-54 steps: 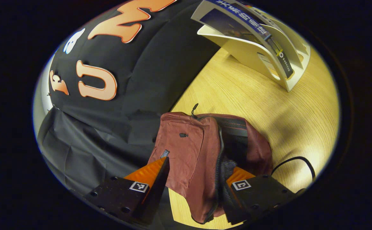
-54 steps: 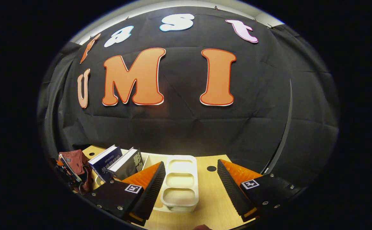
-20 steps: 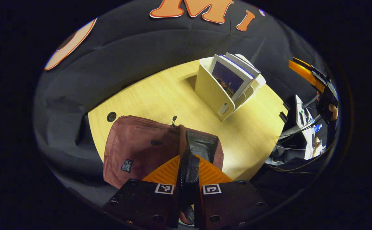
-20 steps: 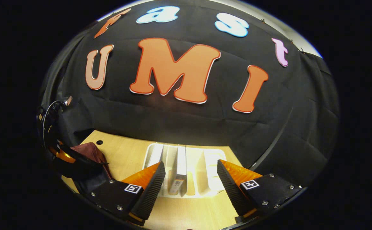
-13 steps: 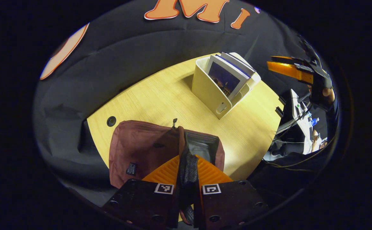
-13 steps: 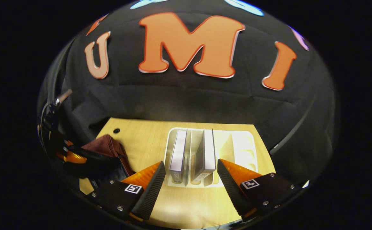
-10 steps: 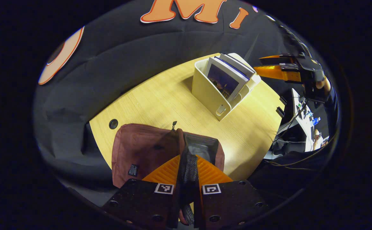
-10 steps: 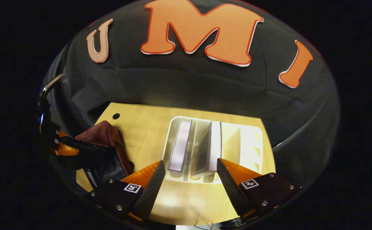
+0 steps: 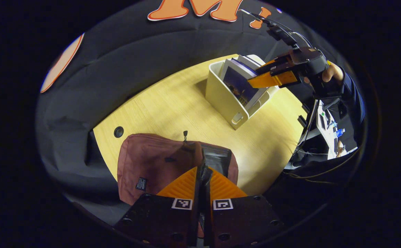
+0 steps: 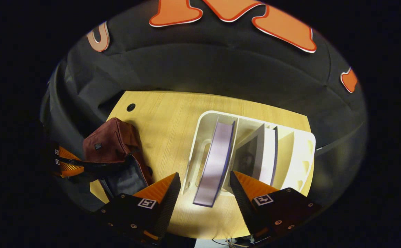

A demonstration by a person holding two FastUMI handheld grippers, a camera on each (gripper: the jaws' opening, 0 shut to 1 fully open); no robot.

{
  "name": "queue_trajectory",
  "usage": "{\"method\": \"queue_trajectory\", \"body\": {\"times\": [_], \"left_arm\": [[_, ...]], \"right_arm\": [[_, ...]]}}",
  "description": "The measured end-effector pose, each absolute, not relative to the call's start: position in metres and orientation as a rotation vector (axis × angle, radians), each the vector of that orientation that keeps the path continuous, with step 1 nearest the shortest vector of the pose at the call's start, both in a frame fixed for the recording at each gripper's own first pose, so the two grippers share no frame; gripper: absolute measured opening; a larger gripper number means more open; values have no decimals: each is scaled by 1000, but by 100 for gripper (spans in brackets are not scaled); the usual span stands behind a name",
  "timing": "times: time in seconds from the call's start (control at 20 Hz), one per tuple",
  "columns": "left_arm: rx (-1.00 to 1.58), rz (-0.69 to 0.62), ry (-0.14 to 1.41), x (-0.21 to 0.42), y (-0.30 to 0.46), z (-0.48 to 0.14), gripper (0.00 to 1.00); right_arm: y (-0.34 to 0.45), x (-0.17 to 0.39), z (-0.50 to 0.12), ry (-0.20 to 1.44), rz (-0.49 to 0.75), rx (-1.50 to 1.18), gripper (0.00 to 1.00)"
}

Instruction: Open the schoolbag, grab two books from the bookshelf and put them into the schoolbag.

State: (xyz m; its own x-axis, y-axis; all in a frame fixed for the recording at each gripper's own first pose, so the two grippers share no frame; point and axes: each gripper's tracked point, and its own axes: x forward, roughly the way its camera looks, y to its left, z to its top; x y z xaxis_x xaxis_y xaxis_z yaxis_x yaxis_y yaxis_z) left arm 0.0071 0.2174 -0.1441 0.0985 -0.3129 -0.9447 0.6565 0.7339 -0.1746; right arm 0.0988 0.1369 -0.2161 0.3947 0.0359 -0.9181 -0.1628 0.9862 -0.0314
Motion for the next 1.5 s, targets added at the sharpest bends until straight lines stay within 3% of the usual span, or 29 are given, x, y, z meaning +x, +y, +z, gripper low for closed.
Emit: {"method": "queue_trajectory", "body": {"times": [0.15,0.35,0.4,0.45,0.5,0.55,0.7,0.75,0.85,0.95,1.0,1.5], "left_arm": [[310,-738,1310,2,220,-150,6],[323,-751,1314,0,218,-148,6],[329,-757,1312,0,217,-148,6],[334,-759,1312,0,218,-146,6],[343,-765,1307,0,218,-145,6],[347,-764,1305,0,217,-144,6],[353,-762,1302,0,218,-143,6],[350,-760,1301,0,218,-144,6],[352,-760,1297,0,218,-143,6],[354,-758,1295,-1,220,-143,6],[355,-759,1293,-1,220,-143,6],[387,-779,1264,-5,223,-141,6]], "right_arm": [[138,104,-225,1182,119,-118,83],[130,107,-238,1232,81,-117,65],[127,107,-243,1248,68,-125,69],[125,105,-247,1273,49,-128,47],[125,105,-252,1284,40,-132,41],[123,105,-255,1293,30,-139,48],[123,105,-266,1322,-9,-88,42],[123,107,-263,1320,-20,-68,34],[124,104,-260,1320,-15,-57,46],[124,102,-249,1305,-10,-45,28],[126,100,-242,1301,-1,-27,35],[106,75,-115,1095,52,169,34]]}}
